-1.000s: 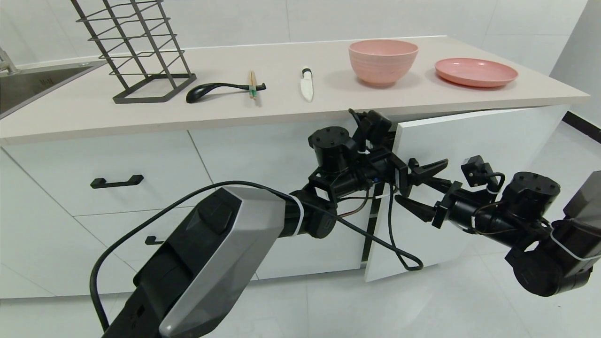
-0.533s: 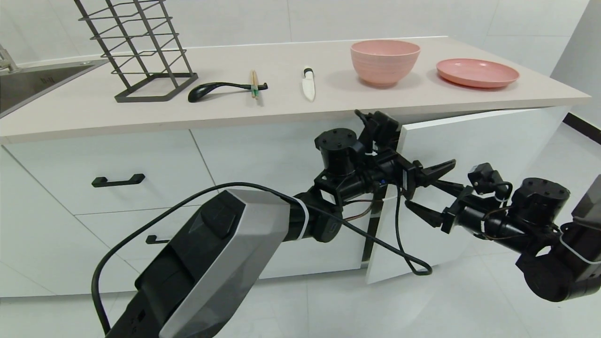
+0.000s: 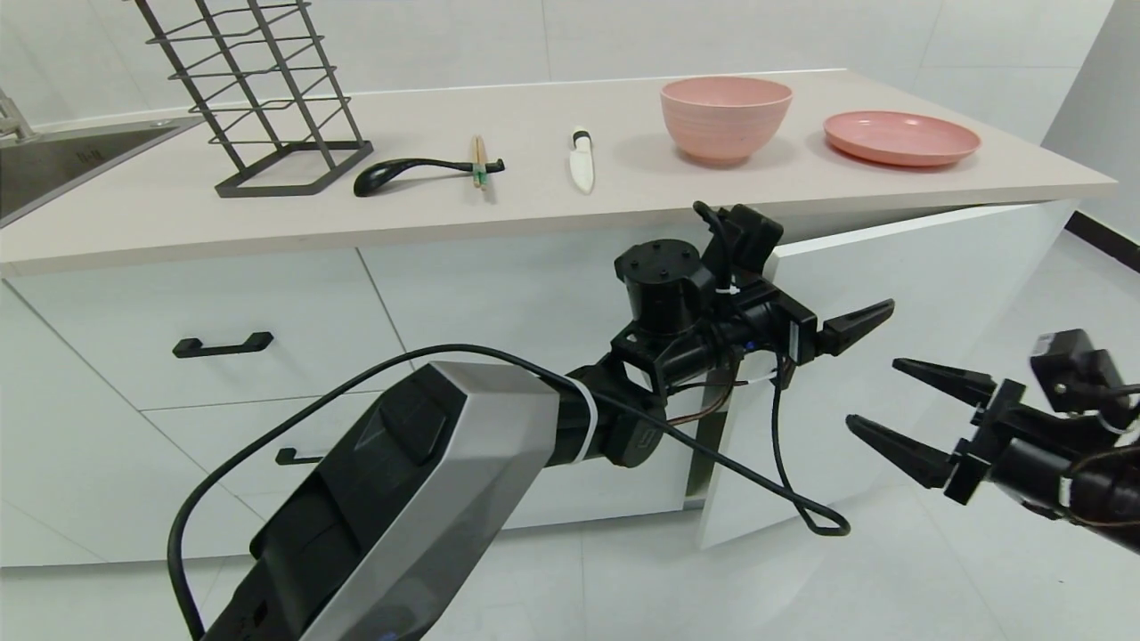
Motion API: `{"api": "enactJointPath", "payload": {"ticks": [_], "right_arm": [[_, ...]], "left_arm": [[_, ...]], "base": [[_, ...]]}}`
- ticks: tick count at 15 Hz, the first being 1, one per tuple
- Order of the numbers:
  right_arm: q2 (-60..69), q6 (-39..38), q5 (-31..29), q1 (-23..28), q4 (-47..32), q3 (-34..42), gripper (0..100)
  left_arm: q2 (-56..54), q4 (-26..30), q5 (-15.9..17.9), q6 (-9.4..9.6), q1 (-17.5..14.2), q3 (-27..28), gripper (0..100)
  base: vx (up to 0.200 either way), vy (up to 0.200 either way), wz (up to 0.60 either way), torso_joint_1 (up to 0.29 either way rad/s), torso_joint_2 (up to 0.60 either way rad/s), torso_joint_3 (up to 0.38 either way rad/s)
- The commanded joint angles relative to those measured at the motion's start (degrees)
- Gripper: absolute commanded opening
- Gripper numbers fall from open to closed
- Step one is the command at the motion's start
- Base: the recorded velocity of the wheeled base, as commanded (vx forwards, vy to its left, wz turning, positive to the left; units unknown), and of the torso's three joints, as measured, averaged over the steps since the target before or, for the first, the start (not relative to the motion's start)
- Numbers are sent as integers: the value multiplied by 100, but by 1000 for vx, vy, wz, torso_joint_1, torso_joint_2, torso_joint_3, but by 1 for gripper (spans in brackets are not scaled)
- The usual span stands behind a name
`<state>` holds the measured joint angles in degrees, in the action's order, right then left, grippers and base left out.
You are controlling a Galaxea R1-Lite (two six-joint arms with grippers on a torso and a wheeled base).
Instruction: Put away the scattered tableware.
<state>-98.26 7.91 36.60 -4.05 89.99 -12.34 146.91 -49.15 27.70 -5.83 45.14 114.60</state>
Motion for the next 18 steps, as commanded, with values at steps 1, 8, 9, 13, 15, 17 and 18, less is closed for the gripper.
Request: {"api": "enactJointPath", "payload": {"ticks": [1,8,9,13,15,17,18], "right_arm": [[1687,-97,-3,62,1,821,100],[3480,-1934,-654,71,1,865,100],[3603,-1925,-742,71,1,856,100],[3831,-1890,-750,71,1,803,100],[3867,-1863,-750,80,1,803,100],[3893,-1863,-750,80,1,768,100],[3928,-1863,-750,80,1,724,100]], "left_arm": [[-22,-15,-28,38,3,-1,100],[13,-798,-309,143,373,-694,100],[-4,-921,-318,143,416,-870,100],[-180,-1395,-326,126,627,-1581,100],[-207,-1562,-326,108,786,-1792,100],[-180,-1624,-326,99,917,-1819,100],[-163,-1615,-326,82,997,-1810,100]], "base": [[0,0,0,0,0,0],[0,0,0,0,0,0],[0,0,0,0,0,0],[0,0,0,0,0,0],[0,0,0,0,0,0],[0,0,0,0,0,0],[0,0,0,0,0,0]]}}
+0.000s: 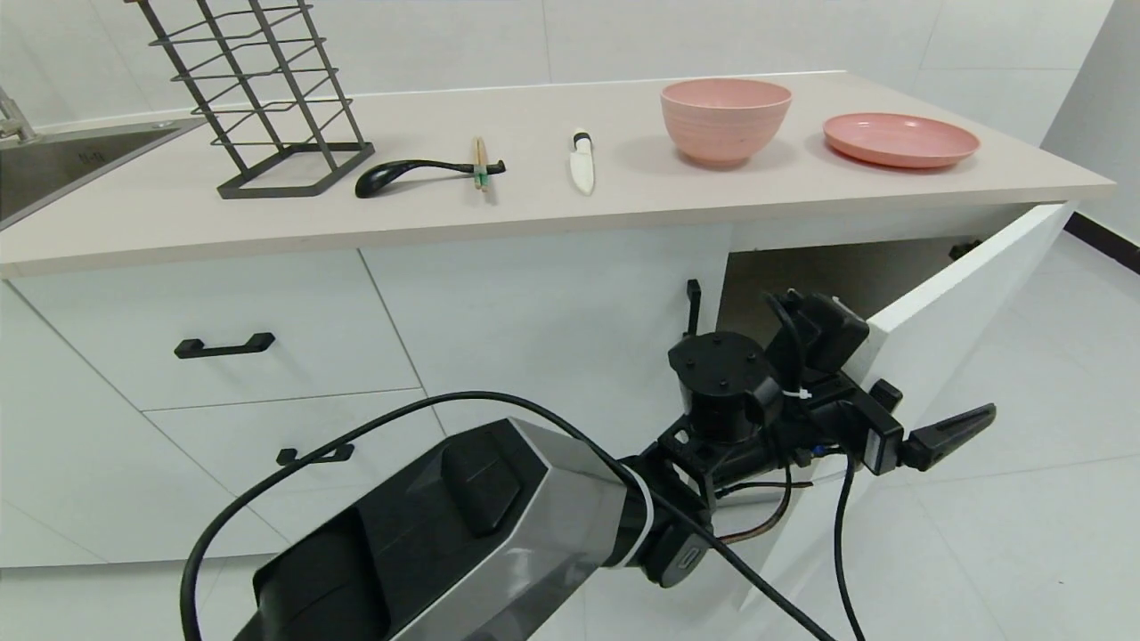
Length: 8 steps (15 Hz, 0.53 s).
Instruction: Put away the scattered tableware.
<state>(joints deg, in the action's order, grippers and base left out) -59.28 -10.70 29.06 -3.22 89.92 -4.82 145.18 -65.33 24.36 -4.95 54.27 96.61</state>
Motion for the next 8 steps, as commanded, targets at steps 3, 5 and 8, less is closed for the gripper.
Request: {"api": "enactJointPath", "payload": {"ticks": [3,5,8], "right_arm": [[22,7,12,32,8,-230,100],[-13,7,12,76,8,-248,100],[-57,7,21,85,8,-257,100]], "left_arm": [[142,-6,-10,-68,294,25,100],[257,-15,-115,-103,409,68,100],[617,-15,-177,-235,620,613,100]], "base": [[0,0,0,0,0,0],[0,0,0,0,0,0],[0,0,0,0,0,0]]}}
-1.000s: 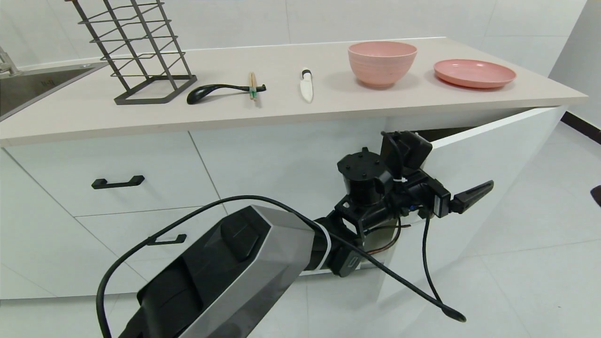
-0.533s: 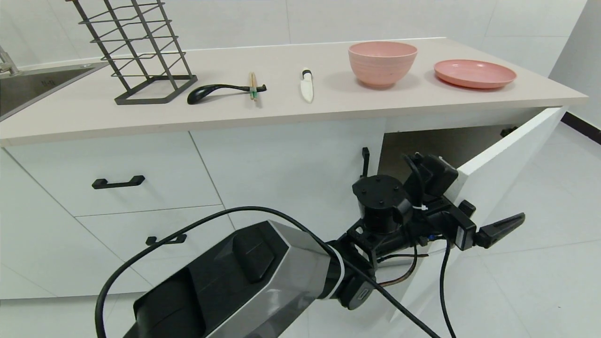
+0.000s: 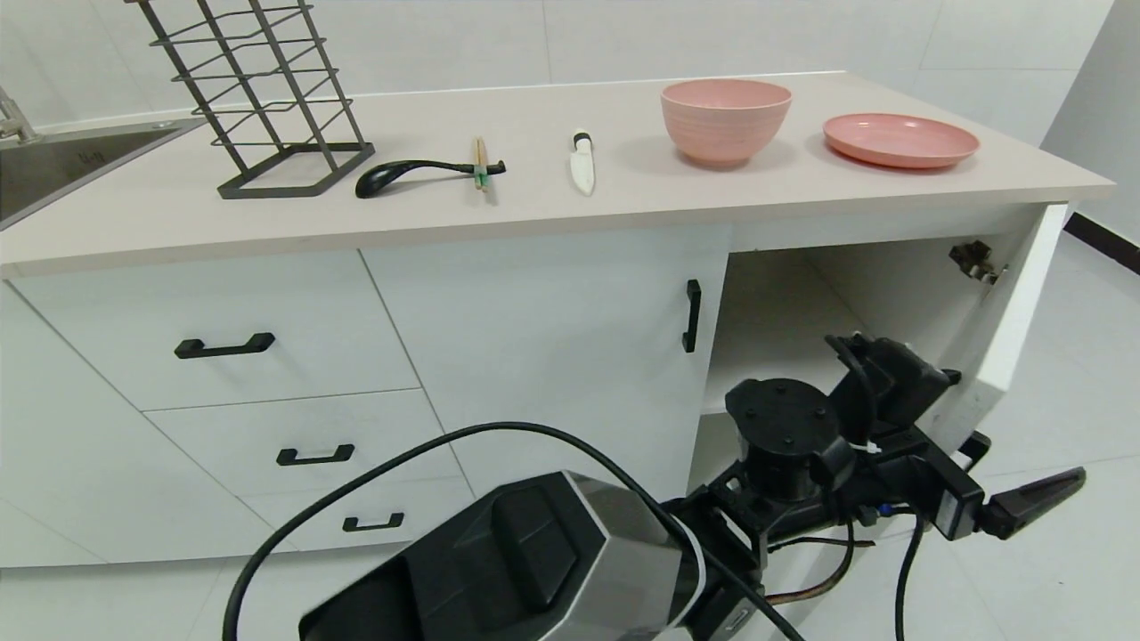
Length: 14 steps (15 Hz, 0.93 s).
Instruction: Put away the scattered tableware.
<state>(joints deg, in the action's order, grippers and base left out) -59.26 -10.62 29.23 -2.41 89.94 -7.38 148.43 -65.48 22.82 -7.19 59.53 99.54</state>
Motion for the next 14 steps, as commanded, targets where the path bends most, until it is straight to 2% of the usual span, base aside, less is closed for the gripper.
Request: {"api": "enactJointPath", "payload": {"ticks": [1,2,5,7,10,12,14], "right_arm": [[-60,-2,3,4,6,-1,100],[-51,-2,3,4,6,-1,100],[-24,86,3,39,6,-36,100],[-51,508,3,39,6,-45,100],[-7,789,12,39,6,-45,100],[134,895,12,39,6,-45,100],[310,1062,12,48,6,-45,100]], "left_arm": [[344,0,-41,-10,112,400,100],[485,0,-111,-10,173,576,100],[608,-9,-129,-19,314,637,100],[687,9,-129,-19,437,760,100],[995,237,-120,-19,595,1428,100],[1197,316,-120,-19,745,1506,100],[1364,96,-67,-19,999,1506,100]], "base": [[0,0,0,0,0,0],[0,0,0,0,0,0],[0,0,0,0,0,0],[0,0,0,0,0,0],[0,0,0,0,0,0],[0,0,0,0,0,0],[0,0,0,0,0,0]]}}
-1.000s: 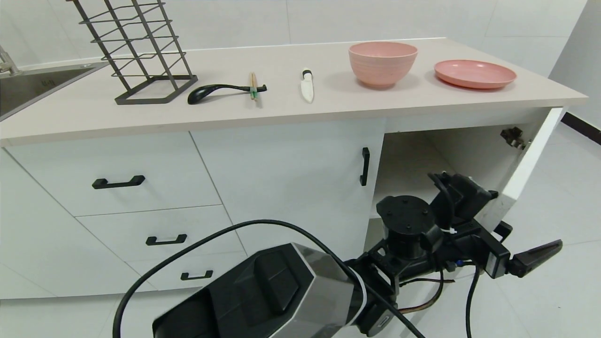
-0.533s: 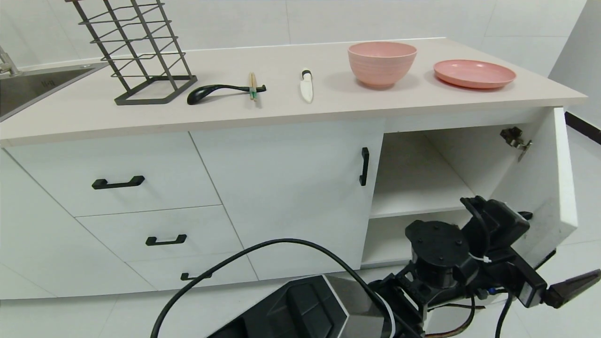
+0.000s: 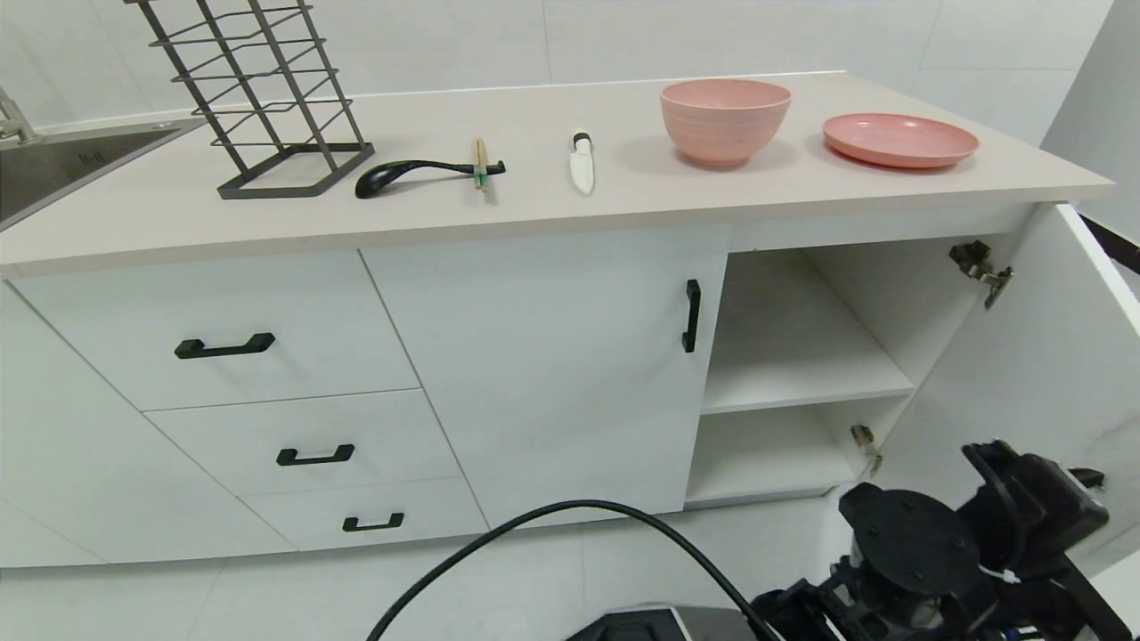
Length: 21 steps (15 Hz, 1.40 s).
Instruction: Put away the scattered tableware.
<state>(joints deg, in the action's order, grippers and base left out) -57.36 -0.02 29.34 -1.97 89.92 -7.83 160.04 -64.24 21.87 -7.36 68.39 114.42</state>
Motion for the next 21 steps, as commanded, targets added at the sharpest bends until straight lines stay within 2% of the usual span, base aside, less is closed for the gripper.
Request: {"api": "enactJointPath", "payload": {"ticks": [1,2,3,4,5,7,10,11,12,13,14,15,17,19,21], "right_arm": [[304,108,10,-5,8,0,100],[401,134,10,-5,8,9,100],[664,143,19,4,8,53,100],[761,143,10,13,8,71,100],[910,125,10,171,8,150,100],[1104,117,10,241,-238,299,100],[1350,108,-8,268,-862,475,100],[1535,108,-16,277,-1249,537,100],[1605,117,-16,268,-1380,554,100],[1816,117,-16,268,-1767,598,100],[1912,117,-8,268,-1996,624,100],[2044,108,-16,268,-2303,633,100],[2334,108,-16,268,-2699,642,100],[2765,117,-16,268,-3314,695,100],[3398,117,-25,285,-4378,695,100]], "left_arm": [[238,-115,54,-11,236,17,100],[265,-159,107,-11,280,17,100],[309,-405,353,-20,298,17,100],[300,-545,432,-37,263,17,100],[194,-818,441,-187,8,17,100],[-456,-958,441,-503,-493,-122,100],[-1862,-923,441,-512,-1284,-2064,100],[-2697,-1161,450,-450,-1732,-3418,100],[-2970,-1292,476,-450,-1856,-3840,100],[-3743,-1679,511,-450,-2198,-4877,100],[-4165,-1925,520,-450,-2400,-5360,100],[-4850,-2171,520,-450,-2647,-6072,100],[-6142,-2286,511,-371,-2893,-7443,100],[-7478,-2215,520,-204,-2901,-8770,100],[-8612,-1995,502,-187,-2928,-9860,100]], "base": [[0,0,0,0,0,0],[0,0,0,0,0,0],[0,0,0,0,0,0],[0,0,0,0,0,0],[0,0,0,0,0,0],[0,0,0,0,0,0],[0,0,0,0,0,0],[0,0,0,0,0,0],[0,0,0,0,0,0],[0,0,0,0,0,0],[0,0,0,0,0,0],[0,0,0,0,0,0],[0,0,0,0,0,0],[0,0,0,0,0,0],[0,0,0,0,0,0]]}}
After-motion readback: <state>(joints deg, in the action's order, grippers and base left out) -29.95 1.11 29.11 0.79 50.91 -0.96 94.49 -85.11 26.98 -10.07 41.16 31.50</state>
